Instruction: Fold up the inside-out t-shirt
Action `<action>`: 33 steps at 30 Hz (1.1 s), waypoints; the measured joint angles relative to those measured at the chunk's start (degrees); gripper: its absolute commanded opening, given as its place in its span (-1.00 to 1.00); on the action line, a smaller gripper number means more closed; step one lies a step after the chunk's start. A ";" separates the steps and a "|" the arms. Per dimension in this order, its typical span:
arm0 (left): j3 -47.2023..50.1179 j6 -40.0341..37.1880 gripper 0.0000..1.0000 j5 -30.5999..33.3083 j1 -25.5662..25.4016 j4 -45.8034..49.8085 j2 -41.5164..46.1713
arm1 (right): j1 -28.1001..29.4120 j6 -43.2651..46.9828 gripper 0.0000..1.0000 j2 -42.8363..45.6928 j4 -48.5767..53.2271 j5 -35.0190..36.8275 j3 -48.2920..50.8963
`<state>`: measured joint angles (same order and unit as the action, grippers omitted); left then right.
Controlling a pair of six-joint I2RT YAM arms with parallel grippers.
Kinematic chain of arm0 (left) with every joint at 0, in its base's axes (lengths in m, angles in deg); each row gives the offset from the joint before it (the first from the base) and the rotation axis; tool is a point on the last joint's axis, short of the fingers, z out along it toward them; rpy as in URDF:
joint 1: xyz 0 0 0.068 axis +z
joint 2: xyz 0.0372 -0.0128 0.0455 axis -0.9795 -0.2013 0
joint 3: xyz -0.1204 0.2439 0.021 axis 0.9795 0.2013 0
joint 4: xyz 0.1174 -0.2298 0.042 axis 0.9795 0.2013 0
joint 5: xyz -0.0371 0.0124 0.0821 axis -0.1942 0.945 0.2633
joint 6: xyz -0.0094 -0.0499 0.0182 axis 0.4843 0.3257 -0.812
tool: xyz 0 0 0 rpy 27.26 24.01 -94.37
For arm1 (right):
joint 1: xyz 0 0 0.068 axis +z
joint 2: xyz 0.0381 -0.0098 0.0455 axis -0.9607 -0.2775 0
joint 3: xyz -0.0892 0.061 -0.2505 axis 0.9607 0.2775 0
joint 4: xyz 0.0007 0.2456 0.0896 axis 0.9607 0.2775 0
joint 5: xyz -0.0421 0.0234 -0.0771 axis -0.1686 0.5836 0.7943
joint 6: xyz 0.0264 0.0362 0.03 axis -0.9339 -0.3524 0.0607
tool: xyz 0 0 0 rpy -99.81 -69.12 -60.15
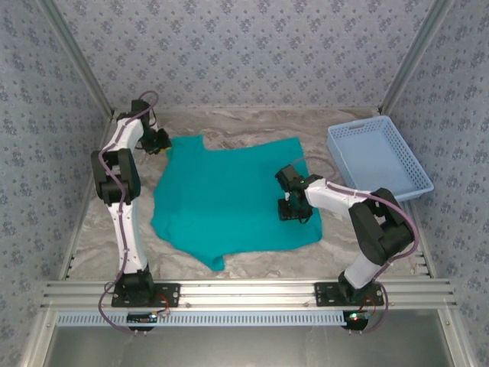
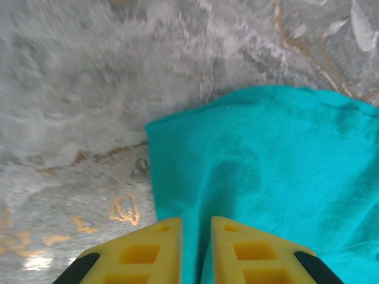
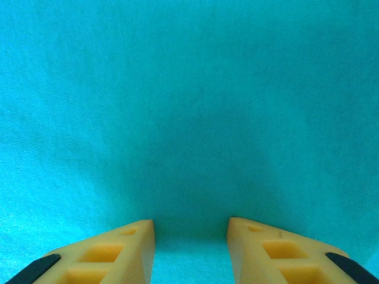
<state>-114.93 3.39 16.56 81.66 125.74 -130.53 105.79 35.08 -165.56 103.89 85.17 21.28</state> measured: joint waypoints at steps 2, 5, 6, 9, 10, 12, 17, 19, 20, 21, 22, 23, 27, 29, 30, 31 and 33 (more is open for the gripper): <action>0.42 1.40 -0.59 -0.24 0.00 -0.33 -0.46 | -0.17 0.22 -0.20 0.00 0.00 -0.24 0.00; 0.76 2.82 -0.58 -0.15 0.00 -0.55 -1.18 | -0.28 0.39 -0.20 0.00 -0.02 -0.44 0.02; 0.90 3.17 -0.61 -0.13 0.00 -0.59 -1.46 | -0.33 0.39 -0.20 0.02 -0.02 -0.46 0.02; 0.81 3.50 -1.00 0.85 -0.02 -0.52 -1.57 | -0.55 0.63 -0.23 0.07 -0.04 -0.72 0.09; 0.70 3.63 -1.00 1.40 0.00 -0.46 -1.66 | -0.66 0.76 -0.24 0.07 -0.04 -0.74 0.13; 0.44 2.67 -1.00 2.71 -0.02 -0.39 -1.68 | -0.87 1.05 -0.27 0.11 -0.07 -0.90 0.17; -2.29 -5.86 -1.00 10.40 -0.70 1.66 -2.27 | -1.66 1.27 -0.31 0.46 -0.46 -1.25 0.70; -5.29 -10.43 -1.00 13.35 -0.94 3.67 -3.37 | -1.97 1.27 -0.33 0.79 -0.70 -1.29 1.05; -7.50 -12.79 -1.00 14.82 -1.11 4.79 -4.24 | -2.14 1.29 -0.34 1.01 -0.85 -1.29 1.29; -9.51 -15.08 -1.00 15.96 -1.33 5.64 -5.09 | -2.27 1.31 -0.35 1.25 -0.94 -1.29 1.53; -11.13 -17.59 -1.00 17.11 -1.64 5.99 -5.86 | -2.45 1.40 -0.35 1.55 -1.11 -1.29 1.84; -12.44 -20.72 -1.00 18.67 -2.10 6.29 -6.58 | -2.64 1.42 -0.36 1.79 -1.20 -1.29 2.08; -13.00 -31.93 -0.96 24.87 -4.81 5.88 -7.58 | -3.19 1.44 -0.37 2.05 -1.33 -1.29 2.27; -13.00 -35.67 -0.70 26.49 -6.75 5.16 -8.00 | -3.30 1.44 -0.37 2.10 -1.31 -1.27 2.32; -13.00 -36.92 -0.58 26.73 -7.50 4.81 -8.09 | -3.34 1.44 -0.37 2.12 -1.31 -1.27 2.34; -13.00 -37.46 -0.47 26.73 -8.33 4.28 -8.09 | -3.37 1.44 -0.37 2.21 -1.27 -1.27 2.36; -13.00 -37.29 -0.30 25.88 -9.27 3.48 -7.89 | -3.39 1.44 -0.37 2.54 -1.20 -1.25 2.56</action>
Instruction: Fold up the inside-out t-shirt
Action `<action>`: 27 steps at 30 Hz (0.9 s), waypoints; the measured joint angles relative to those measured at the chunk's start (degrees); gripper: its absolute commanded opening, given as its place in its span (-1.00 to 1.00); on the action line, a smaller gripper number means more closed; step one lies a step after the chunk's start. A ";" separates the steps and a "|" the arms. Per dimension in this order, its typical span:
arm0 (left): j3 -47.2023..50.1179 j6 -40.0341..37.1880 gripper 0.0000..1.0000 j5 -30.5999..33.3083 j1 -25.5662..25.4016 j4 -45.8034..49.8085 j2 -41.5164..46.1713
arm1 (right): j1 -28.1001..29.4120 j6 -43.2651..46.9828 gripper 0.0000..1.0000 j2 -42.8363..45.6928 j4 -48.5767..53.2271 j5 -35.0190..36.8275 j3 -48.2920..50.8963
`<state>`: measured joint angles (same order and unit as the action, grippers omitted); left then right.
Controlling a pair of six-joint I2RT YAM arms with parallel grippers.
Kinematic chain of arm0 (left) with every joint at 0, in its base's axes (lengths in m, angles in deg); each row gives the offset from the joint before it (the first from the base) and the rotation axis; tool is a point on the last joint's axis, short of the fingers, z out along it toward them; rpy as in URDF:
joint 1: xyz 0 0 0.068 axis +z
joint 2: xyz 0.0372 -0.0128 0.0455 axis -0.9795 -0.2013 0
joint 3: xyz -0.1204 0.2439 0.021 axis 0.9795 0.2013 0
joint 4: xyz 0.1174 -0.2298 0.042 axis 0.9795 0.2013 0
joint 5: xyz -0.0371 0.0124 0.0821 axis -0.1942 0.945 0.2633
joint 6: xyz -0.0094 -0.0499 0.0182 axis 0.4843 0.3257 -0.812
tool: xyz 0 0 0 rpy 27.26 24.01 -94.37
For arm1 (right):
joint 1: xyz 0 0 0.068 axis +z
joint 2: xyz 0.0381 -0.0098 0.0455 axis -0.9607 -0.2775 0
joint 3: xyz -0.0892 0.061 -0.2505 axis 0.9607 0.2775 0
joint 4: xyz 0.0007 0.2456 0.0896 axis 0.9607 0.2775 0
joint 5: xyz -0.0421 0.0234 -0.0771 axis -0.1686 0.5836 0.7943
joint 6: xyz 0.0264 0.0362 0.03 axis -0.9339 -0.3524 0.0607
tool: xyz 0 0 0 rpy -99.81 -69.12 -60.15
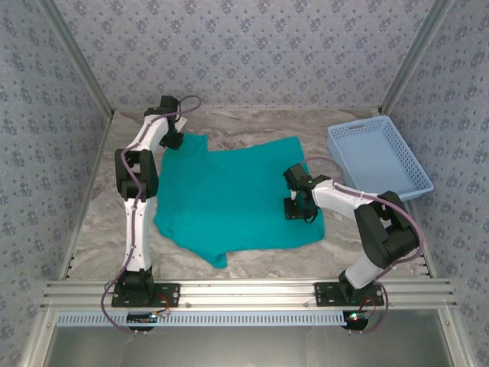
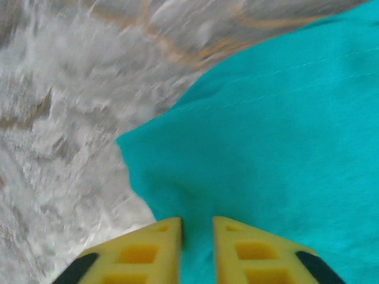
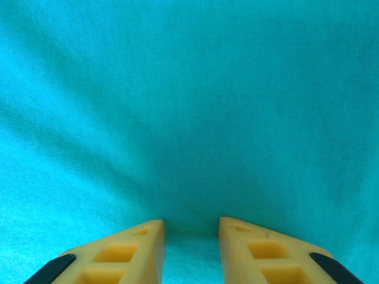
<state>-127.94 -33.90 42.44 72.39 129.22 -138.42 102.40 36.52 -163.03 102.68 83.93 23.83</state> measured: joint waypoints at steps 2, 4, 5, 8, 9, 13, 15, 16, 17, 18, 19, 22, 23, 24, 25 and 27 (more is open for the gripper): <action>0.26 2.32 -0.28 -2.19 0.04 0.13 0.76 | 0.00 0.00 -0.36 0.42 0.44 0.00 0.24; 2.14 5.86 -0.28 -4.59 0.74 0.42 3.02 | 0.02 0.17 -0.36 0.92 0.85 -0.02 0.39; 4.13 8.41 -0.28 -5.88 1.27 0.59 5.14 | 0.02 0.24 -0.36 1.25 0.92 -0.04 0.44; 13.77 17.16 -0.29 -8.26 2.97 0.28 14.40 | 0.04 0.44 -0.36 2.16 0.96 -0.04 0.42; 17.40 19.78 -0.32 -8.76 3.50 0.09 17.46 | 0.13 0.48 -0.36 2.38 0.96 -0.04 0.42; 36.11 30.40 -0.35 -13.27 6.23 -2.97 30.67 | 0.28 0.90 -0.35 3.08 0.96 -0.39 0.42; 42.62 33.31 -0.37 -15.41 7.21 -3.61 33.07 | 0.39 1.09 -0.35 3.56 0.87 -0.76 0.42; 44.65 34.23 -0.38 -16.35 7.43 -3.74 32.89 | 0.39 1.27 -0.35 3.78 0.85 -1.14 0.42; 45.97 34.77 -0.40 -17.03 7.52 -4.04 32.09 | 0.39 1.31 -0.34 3.89 0.83 -1.42 0.37; 46.80 35.19 -0.41 -17.57 7.50 -4.33 31.17 | 0.39 1.44 -0.34 3.89 0.83 -1.86 0.31; 47.34 35.54 -0.41 -18.08 7.50 -4.72 30.14 | 0.39 1.53 -0.34 3.89 0.85 -2.10 0.24; 47.01 36.20 -0.48 -18.99 7.50 -5.73 27.47 | 0.39 1.73 -0.33 3.89 0.85 -2.54 0.13; 46.18 36.37 -0.49 -19.21 7.50 -5.46 26.99 | 0.39 1.73 -0.33 3.89 0.83 -2.71 0.13; 44.98 36.33 -0.50 -18.82 7.50 -5.14 26.40 | 0.39 1.70 -0.33 3.89 0.76 -2.89 0.13; 42.82 36.30 -0.51 -17.79 7.41 -4.37 25.09 | 0.39 1.70 -0.32 3.89 0.68 -3.06 0.13; 37.92 35.58 -0.52 -14.86 6.88 -2.95 21.84 | 0.39 1.68 -0.32 3.78 0.35 -3.13 0.15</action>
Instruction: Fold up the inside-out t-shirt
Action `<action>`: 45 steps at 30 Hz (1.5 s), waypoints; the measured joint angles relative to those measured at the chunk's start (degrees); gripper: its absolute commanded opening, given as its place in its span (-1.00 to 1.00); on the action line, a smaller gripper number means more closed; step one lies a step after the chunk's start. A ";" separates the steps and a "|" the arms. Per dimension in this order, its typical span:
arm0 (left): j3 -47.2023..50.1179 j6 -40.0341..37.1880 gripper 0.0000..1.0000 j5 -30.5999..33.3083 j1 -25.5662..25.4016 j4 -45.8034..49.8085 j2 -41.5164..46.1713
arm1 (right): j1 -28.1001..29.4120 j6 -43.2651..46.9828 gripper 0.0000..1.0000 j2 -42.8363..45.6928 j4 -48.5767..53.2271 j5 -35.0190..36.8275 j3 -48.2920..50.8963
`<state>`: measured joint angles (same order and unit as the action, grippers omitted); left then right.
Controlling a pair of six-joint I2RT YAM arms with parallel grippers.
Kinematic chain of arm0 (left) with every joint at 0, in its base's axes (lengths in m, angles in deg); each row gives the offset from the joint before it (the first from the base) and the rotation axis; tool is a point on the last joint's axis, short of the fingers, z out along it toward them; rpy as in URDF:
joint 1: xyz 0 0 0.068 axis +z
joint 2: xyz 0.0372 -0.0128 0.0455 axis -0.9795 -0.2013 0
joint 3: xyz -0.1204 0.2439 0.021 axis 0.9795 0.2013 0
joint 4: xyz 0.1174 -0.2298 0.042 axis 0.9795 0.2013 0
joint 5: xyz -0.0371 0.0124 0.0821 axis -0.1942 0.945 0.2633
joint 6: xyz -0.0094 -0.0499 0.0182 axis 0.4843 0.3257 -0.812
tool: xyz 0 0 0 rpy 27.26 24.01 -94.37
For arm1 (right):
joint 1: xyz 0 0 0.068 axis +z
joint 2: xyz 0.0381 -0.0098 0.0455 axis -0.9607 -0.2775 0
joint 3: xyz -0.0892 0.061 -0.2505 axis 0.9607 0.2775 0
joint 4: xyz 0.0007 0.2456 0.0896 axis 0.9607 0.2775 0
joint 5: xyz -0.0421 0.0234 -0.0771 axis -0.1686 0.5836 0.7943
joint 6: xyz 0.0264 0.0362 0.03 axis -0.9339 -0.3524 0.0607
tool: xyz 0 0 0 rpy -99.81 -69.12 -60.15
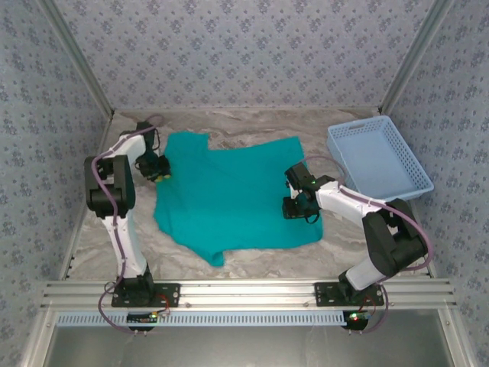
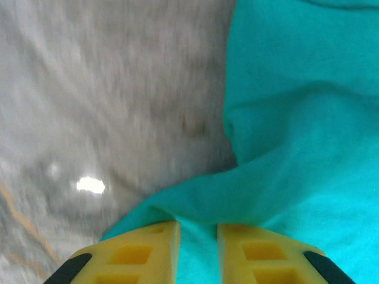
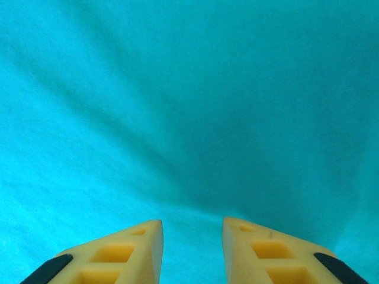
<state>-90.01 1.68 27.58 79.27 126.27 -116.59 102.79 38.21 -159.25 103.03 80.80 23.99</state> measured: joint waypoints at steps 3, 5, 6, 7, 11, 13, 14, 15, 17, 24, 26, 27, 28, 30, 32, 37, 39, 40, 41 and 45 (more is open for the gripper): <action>-6.14 -3.67 -0.51 6.93 -1.95 0.87 -3.56 | -0.07 -0.04 -0.32 -1.42 -0.81 0.11 0.00; -9.14 -7.26 -0.41 12.90 -4.00 0.83 -5.33 | -0.17 -0.04 -0.31 -2.84 -1.27 0.26 0.09; -10.03 -8.66 -0.37 15.43 -4.98 0.61 -5.86 | -0.26 -0.04 -0.31 -3.23 -1.33 0.26 0.17; -10.91 -10.40 -0.34 17.79 -6.25 0.48 -6.40 | -0.28 -0.02 -0.27 -3.41 -1.33 0.24 0.24; -13.00 -10.97 -0.22 17.25 -9.25 0.85 -6.19 | 1.03 2.23 -0.06 -1.81 -2.43 -1.27 0.31; -13.00 -8.31 -0.22 14.10 -8.94 0.96 -4.57 | 4.07 5.29 0.00 0.59 -3.54 -2.62 0.31; -12.11 -6.38 -0.22 12.31 -8.24 0.59 -2.67 | 6.34 7.10 0.03 1.99 -4.46 -3.37 0.26; -10.78 -4.94 -0.22 11.08 -7.52 0.20 -0.83 | 8.74 8.96 0.06 3.15 -5.44 -4.02 0.20; -5.84 -1.40 -0.21 8.72 -5.81 -0.74 5.68 | 15.52 14.56 0.12 5.05 -9.18 -6.08 0.09; 15.85 6.88 -0.22 2.21 -4.57 -3.15 29.57 | 35.85 34.10 0.27 0.24 -25.94 -9.01 0.57; 22.69 8.98 -0.22 0.24 -5.35 -4.07 33.24 | 38.97 36.15 0.29 -4.55 -30.49 -7.96 0.28; 25.27 9.62 -0.21 -0.52 -5.70 -4.35 34.12 | 39.80 36.54 0.29 -6.60 -31.80 -7.45 0.02; 28.24 10.38 -0.21 -1.33 -6.16 -4.59 34.86 | 40.74 36.94 0.29 -9.22 -33.68 -6.34 -0.37; 32.22 11.21 -0.21 -2.54 -6.67 -4.50 35.47 | 41.90 37.11 0.29 -13.35 -36.81 -4.48 -0.92; 34.67 11.61 -0.21 -3.28 -6.69 -4.35 36.17 | 42.69 36.39 0.27 -16.04 -39.54 -3.17 -1.18; 37.29 11.65 -0.15 -2.60 -6.49 -3.58 42.56 | 43.50 34.75 0.25 -17.79 -44.22 0.00 -3.06; 37.83 11.80 -0.05 -2.14 -6.16 -3.52 45.79 | 43.63 34.49 0.24 -18.45 -45.18 1.03 -4.00; 38.38 12.33 0.02 -1.62 -5.81 -3.48 47.54 | 43.76 34.42 0.25 -18.51 -45.59 1.38 -4.15; 39.15 13.09 0.19 -0.87 -5.38 -3.43 49.29 | 43.91 34.45 0.25 -18.51 -45.81 1.77 -4.22; 43.78 16.72 0.51 2.29 -4.07 -2.40 55.63 | 44.15 34.49 0.16 -19.37 -45.99 2.29 -4.66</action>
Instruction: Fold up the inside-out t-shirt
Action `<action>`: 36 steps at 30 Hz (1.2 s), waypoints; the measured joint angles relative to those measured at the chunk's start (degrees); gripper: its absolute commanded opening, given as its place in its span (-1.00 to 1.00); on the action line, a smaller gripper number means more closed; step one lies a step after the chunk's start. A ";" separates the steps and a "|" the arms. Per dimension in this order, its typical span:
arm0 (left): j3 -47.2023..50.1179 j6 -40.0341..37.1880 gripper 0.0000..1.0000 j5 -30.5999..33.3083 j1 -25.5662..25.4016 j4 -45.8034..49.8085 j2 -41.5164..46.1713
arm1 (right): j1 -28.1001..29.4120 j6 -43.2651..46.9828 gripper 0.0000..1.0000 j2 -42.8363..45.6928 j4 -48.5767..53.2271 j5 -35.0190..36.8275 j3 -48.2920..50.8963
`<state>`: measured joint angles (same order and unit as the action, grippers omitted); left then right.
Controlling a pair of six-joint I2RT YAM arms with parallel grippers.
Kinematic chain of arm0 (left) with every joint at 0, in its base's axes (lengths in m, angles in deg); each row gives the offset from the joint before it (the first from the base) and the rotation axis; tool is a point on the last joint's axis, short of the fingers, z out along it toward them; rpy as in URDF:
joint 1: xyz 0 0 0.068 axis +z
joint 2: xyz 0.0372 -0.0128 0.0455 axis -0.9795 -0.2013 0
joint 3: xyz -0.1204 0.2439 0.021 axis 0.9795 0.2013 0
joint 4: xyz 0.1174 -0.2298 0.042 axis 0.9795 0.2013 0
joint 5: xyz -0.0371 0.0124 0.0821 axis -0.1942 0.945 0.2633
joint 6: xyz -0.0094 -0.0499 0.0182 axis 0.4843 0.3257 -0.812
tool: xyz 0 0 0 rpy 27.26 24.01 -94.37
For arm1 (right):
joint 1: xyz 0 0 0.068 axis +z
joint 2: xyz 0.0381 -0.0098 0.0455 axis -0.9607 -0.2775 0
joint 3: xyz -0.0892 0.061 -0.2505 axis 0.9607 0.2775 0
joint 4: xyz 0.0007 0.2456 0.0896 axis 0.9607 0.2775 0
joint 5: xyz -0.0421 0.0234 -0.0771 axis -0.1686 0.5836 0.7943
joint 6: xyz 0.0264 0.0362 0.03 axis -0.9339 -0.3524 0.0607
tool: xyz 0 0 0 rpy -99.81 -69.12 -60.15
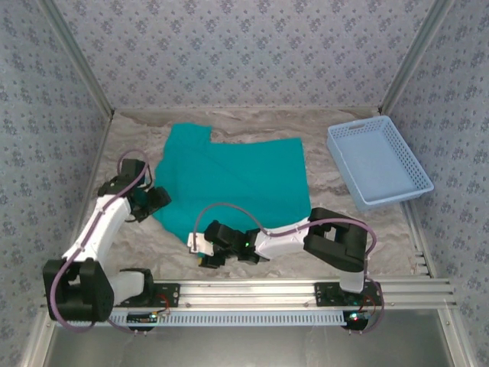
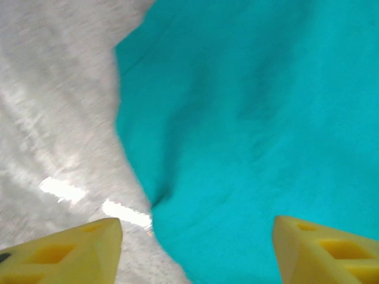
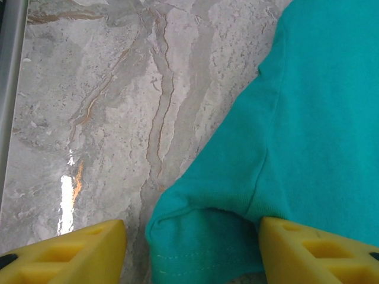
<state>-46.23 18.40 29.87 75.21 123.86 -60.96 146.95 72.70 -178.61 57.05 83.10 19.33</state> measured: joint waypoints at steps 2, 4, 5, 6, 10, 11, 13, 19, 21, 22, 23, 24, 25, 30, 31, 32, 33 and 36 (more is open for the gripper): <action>2.71 1.16 0.54 1.18 1.01 0.63 3.48 | 0.00 -0.26 -0.28 -1.55 0.07 0.15 -0.92; 4.35 1.90 0.52 1.88 2.12 1.44 6.49 | 0.00 -0.57 -0.60 -2.99 -0.04 -0.02 -1.60; 4.94 2.29 0.48 2.23 2.69 1.62 8.09 | 0.02 -1.18 -0.72 -3.13 -0.24 -0.50 -1.66; 5.22 2.40 0.47 2.25 3.10 1.62 9.18 | 0.28 -1.79 -0.81 -3.13 -0.35 -0.35 -1.68; 5.33 1.79 0.47 0.28 3.45 1.49 11.04 | -0.61 -6.51 -1.00 -3.10 -0.42 -2.75 -2.45; 5.33 1.75 0.47 -0.28 3.45 1.51 10.80 | -1.22 -8.48 -1.00 -2.86 -0.57 -3.82 -2.82; 5.33 1.70 0.47 -1.14 3.45 1.51 10.56 | -2.97 -14.10 -1.00 -1.16 -1.46 -6.16 -2.97; 4.02 0.74 0.48 -1.40 -0.96 1.16 7.67 | -13.31 -39.39 -0.81 8.15 -7.63 -8.81 -0.92; 4.09 0.94 0.47 -1.42 -2.86 0.28 6.40 | -16.22 -46.10 -0.75 8.44 -7.15 -7.32 0.13; 4.26 1.03 0.46 -1.40 -3.52 -0.33 5.88 | -17.07 -48.83 -0.69 8.17 -6.27 -6.73 0.94; 4.59 1.22 0.46 -1.27 -4.02 -1.05 5.31 | -17.70 -51.49 -0.61 7.74 -4.98 -6.25 2.01; 5.05 1.36 0.46 -0.94 -4.44 -1.68 4.61 | -18.10 -53.48 -0.56 7.28 -3.32 -5.77 2.82; 5.46 1.40 0.45 -0.74 -4.63 -2.03 3.93 | -18.29 -55.06 -0.53 6.80 -1.38 -5.18 3.30; 8.07 1.16 0.26 -0.31 -4.87 -5.40 -1.44 | -17.46 -52.76 -0.41 6.27 7.56 0.48 2.27; 8.15 1.20 0.23 -0.11 -4.87 -5.92 -2.93 | -16.87 -50.53 -0.36 6.51 8.33 1.55 1.84; 8.09 1.25 0.22 0.09 -4.87 -6.54 -4.57 | -15.98 -47.01 -0.28 7.08 8.90 2.78 1.49; 7.91 1.33 0.20 0.31 -4.98 -7.17 -6.56 | -14.82 -42.80 -0.23 7.96 9.22 3.78 1.25; 7.13 2.08 0.17 0.52 -5.09 -8.20 -10.51 | -10.36 -26.58 -0.11 10.34 9.66 5.29 0.48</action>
<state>-39.11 20.48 30.40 70.12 115.67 -71.48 136.59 46.12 -168.27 66.71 88.38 19.81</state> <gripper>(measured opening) 0.597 0.415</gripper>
